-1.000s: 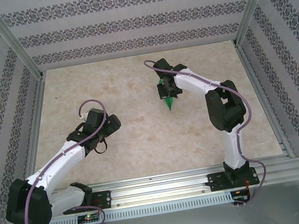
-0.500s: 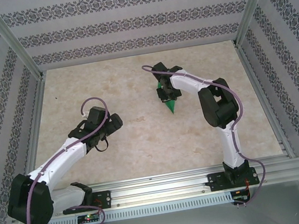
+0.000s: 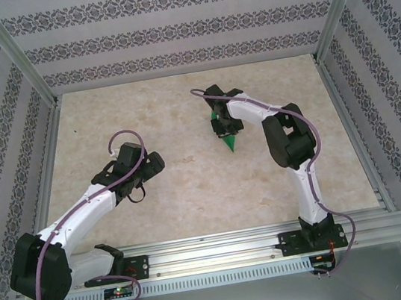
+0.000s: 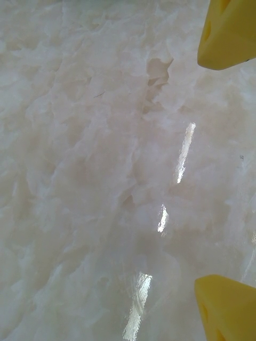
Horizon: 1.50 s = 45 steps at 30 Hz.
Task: Fold a paper plane with a square sheet of paper (fold left side to right side)
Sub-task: Move the paper plane to the center of the table.
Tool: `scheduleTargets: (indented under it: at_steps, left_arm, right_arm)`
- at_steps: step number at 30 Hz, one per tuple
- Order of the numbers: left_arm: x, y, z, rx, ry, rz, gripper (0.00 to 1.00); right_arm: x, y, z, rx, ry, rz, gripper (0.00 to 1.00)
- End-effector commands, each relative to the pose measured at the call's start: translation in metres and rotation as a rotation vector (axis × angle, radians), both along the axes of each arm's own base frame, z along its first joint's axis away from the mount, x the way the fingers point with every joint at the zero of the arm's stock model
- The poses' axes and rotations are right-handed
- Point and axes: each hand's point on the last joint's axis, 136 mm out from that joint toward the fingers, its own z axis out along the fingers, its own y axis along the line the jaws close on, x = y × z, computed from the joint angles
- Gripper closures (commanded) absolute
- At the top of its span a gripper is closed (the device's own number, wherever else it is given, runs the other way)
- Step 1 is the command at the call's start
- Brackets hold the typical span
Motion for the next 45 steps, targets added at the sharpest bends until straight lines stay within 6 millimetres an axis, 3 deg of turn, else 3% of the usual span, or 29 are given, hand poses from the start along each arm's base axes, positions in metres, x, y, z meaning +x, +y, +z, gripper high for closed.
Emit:
scheduleTargets:
  at_steps: [1, 9, 25, 29, 37, 45]
  left_arm:
    - [0.007, 0.000, 0.010, -0.001, -0.022, -0.006, 0.01]
    - [0.005, -0.001, 0.008, -0.008, -0.017, -0.009, 0.01]
    - [0.006, -0.003, 0.007, -0.015, -0.015, -0.010, 0.01]
    - [0.006, -0.003, 0.006, -0.011, -0.010, -0.012, 0.00]
    - [0.010, -0.004, 0.010, -0.005, -0.021, -0.018, 0.00]
    - [0.018, 0.001, 0.028, 0.043, -0.059, -0.027, 0.00]
  right_arm:
    - [0.003, -0.009, -0.007, -0.012, 0.014, -0.037, 0.79]
    - [-0.003, -0.008, -0.016, 0.015, 0.047, -0.044, 0.78]
    - [0.001, -0.009, -0.006, 0.051, 0.049, -0.089, 0.76]
    - [0.004, -0.010, 0.013, 0.050, 0.011, -0.082, 0.75]
    - [-0.004, 0.000, 0.059, 0.102, -0.050, -0.046, 0.62]
    - [-0.022, -0.012, 0.118, 0.106, -0.172, -0.029, 0.57]
